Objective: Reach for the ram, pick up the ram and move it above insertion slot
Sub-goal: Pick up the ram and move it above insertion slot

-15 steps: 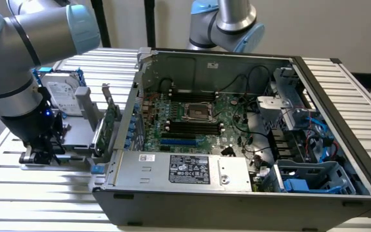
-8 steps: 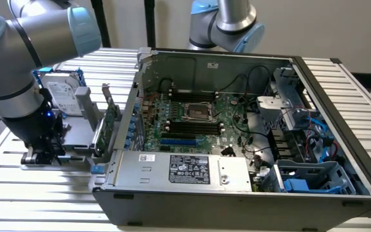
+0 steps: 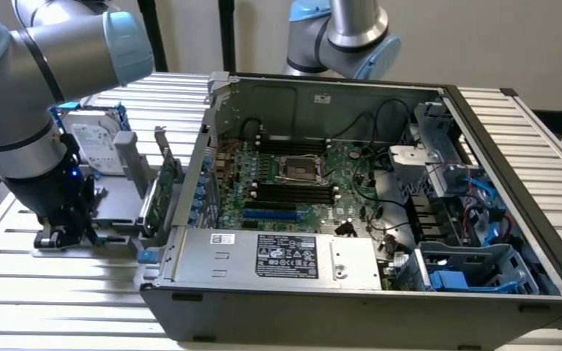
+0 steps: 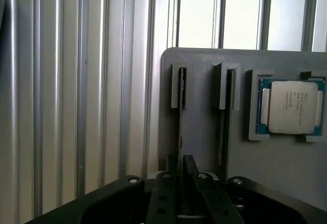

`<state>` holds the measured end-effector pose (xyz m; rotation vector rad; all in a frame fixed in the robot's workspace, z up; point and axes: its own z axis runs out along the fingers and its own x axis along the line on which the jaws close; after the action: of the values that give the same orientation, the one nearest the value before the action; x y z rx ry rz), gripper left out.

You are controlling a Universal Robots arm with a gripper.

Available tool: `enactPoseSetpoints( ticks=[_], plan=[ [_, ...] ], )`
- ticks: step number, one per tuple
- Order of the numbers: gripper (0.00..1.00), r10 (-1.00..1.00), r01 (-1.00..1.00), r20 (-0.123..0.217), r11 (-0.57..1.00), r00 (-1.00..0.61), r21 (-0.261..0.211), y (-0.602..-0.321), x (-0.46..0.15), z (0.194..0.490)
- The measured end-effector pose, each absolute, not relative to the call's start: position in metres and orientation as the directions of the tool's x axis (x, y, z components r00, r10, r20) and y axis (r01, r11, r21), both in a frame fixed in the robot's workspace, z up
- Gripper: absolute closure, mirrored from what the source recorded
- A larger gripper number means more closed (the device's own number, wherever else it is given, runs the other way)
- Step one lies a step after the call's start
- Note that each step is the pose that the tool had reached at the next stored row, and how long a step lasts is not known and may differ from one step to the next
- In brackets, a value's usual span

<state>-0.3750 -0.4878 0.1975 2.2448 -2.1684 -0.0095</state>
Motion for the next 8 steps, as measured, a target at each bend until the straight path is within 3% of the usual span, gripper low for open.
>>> enactPoseSetpoints(
  ticks=[1,8],
  plan=[
    [0.87,-0.999,-0.999,0.010,-0.034,0.035,0.019,-0.4878,-0.3750,0.1974],
    [0.87,-0.999,-0.999,0.010,-0.034,0.035,0.021,-0.4878,-0.3750,0.1974]
  ],
)
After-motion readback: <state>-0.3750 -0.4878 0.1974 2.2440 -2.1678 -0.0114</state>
